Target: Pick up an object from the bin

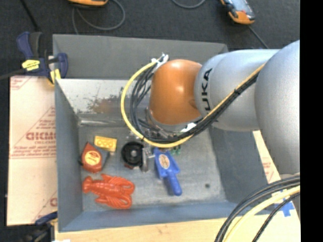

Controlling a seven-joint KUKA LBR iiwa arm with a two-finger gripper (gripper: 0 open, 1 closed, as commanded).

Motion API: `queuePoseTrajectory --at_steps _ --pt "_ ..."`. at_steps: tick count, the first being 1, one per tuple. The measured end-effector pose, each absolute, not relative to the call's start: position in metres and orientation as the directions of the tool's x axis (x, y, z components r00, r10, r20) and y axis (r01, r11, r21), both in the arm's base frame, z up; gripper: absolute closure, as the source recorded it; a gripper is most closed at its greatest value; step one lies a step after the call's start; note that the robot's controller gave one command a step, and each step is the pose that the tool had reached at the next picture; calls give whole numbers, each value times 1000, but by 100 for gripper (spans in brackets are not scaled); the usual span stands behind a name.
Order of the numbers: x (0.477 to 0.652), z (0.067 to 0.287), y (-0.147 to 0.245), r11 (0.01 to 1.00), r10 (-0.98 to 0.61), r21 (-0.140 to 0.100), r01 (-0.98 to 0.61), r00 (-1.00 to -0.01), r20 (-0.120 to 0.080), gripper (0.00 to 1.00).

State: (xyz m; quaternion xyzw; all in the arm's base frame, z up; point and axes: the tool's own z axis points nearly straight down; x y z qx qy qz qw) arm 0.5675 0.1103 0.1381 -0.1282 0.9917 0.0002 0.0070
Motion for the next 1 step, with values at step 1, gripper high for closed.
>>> queuePoseTrajectory --at_steps 1 --pt "593 292 87 967 -255 -3 -255 -967 -12 100"
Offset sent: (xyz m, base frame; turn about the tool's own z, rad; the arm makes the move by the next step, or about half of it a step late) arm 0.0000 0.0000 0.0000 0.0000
